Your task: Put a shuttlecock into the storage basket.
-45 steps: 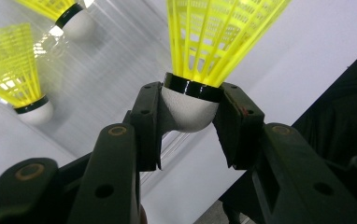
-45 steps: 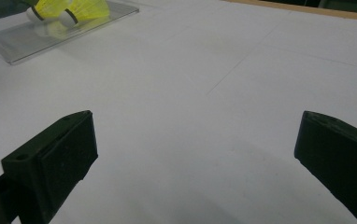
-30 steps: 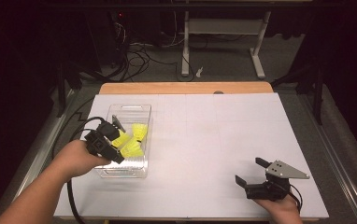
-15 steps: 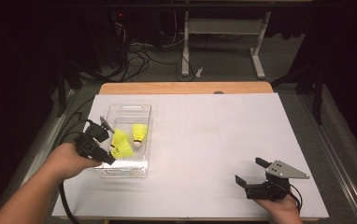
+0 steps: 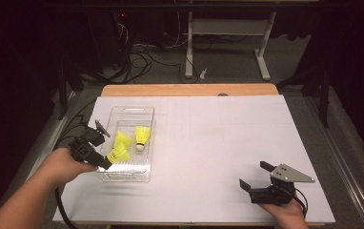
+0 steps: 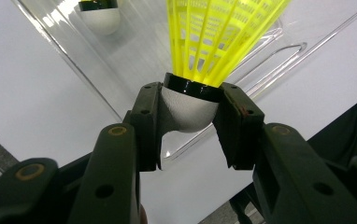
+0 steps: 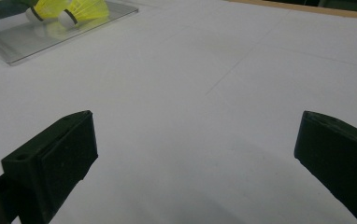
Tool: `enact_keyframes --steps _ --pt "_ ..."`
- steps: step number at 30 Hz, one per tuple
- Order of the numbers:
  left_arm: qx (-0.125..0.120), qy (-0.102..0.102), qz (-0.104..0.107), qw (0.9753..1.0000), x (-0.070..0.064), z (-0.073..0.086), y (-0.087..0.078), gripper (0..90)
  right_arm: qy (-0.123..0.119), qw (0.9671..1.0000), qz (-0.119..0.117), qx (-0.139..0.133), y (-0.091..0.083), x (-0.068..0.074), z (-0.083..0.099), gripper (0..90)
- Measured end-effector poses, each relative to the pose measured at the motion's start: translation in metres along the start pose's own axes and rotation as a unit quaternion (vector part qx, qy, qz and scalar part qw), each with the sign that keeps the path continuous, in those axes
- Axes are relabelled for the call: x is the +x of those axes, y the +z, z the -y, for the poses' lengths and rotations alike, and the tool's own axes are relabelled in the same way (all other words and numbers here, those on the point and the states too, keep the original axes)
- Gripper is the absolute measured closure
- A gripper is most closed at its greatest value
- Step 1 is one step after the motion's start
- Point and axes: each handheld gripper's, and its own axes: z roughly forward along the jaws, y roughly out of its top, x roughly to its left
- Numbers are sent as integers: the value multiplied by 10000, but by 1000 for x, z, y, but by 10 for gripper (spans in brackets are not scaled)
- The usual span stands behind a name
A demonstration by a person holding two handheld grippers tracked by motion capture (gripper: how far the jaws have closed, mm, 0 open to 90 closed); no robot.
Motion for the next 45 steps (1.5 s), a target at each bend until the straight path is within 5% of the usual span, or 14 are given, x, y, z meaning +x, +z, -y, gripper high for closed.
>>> enact_keyframes --steps 37,39,40,41,43,44,45 --pt "315 -270 16 9991 11 -7 41 631 35 10000 -62 -21 0 -1 0 2" --pt "321 -262 -7 9991 11 -8 42 630 31 10000 -66 -18 0 -1 0 2" --pt "211 -48 -52 9998 15 -9 43 630 28 10000 -67 -16 0 -1 0 2" --pt "303 -294 -8 9991 12 -9 42 630 29 10000 -66 -16 0 -1 0 2" --pt "274 -317 6 9991 13 -9 42 630 26 10000 -64 -13 0 -1 0 2" --pt "193 -132 -9 9997 16 -10 43 630 24 10000 -61 -11 0 -1 0 2" --pt "201 -162 12 9997 16 -10 43 630 26 10000 -63 -14 0 -1 0 2"
